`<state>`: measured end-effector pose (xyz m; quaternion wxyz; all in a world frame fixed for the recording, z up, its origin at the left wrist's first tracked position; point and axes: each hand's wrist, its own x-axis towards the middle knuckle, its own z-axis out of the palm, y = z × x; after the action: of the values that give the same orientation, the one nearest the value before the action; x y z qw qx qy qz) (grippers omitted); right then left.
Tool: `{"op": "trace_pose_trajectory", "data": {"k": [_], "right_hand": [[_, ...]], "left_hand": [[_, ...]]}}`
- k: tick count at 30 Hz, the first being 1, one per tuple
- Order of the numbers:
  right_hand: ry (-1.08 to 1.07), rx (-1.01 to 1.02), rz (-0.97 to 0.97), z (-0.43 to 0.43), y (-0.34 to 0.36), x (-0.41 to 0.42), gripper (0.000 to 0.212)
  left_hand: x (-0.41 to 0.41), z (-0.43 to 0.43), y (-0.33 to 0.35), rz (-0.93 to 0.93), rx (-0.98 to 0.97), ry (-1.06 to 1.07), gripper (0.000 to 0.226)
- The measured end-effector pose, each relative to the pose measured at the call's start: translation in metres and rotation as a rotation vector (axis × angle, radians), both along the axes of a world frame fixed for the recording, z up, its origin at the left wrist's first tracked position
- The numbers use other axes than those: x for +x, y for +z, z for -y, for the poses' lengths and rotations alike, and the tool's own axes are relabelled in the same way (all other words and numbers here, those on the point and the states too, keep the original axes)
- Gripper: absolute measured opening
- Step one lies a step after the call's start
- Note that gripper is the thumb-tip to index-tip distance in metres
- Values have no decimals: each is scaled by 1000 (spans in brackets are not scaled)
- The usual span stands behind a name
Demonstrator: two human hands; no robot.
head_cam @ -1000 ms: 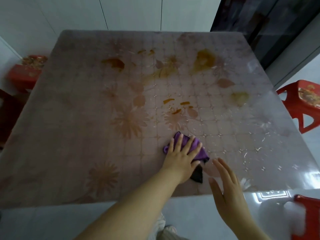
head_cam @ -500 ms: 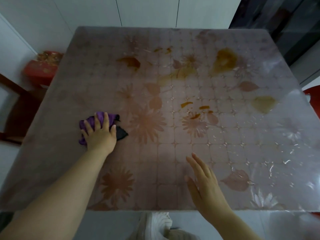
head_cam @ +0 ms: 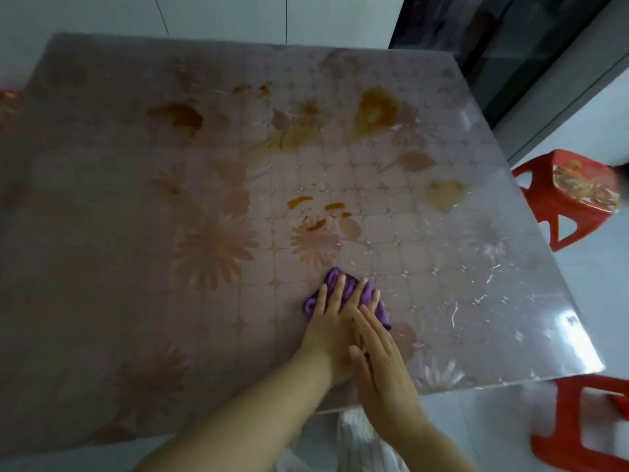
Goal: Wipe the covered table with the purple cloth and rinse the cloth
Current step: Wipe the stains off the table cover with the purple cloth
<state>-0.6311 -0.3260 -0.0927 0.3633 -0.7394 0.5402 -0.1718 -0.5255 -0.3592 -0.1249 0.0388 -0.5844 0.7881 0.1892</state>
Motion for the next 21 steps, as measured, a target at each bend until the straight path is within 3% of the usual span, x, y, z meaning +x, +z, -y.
{"op": "trace_pose_trajectory", "data": {"k": [2, 5, 11, 13, 15, 18, 21], "right_hand": [[-69, 12, -19, 5, 1, -19, 66], [-52, -2, -52, 17, 6, -52, 61], [202, 58, -181, 62, 11, -62, 56], [282, 56, -179, 71, 9, -43, 56], [337, 20, -109, 72, 4, -20, 52], [389, 39, -112, 61, -5, 0, 49], [415, -87, -261, 53, -19, -11, 50]], "left_hand": [[6, 42, 0, 9, 34, 69, 61], [17, 80, 1, 18, -5, 312, 62], [61, 47, 7, -6, -72, 757, 62], [50, 23, 13, -182, -130, 770, 69], [27, -1, 25, -525, -151, 761, 81], [-2, -24, 37, -1056, 97, 820, 80], [-11, -37, 30, -1206, 235, 898, 74]]}}
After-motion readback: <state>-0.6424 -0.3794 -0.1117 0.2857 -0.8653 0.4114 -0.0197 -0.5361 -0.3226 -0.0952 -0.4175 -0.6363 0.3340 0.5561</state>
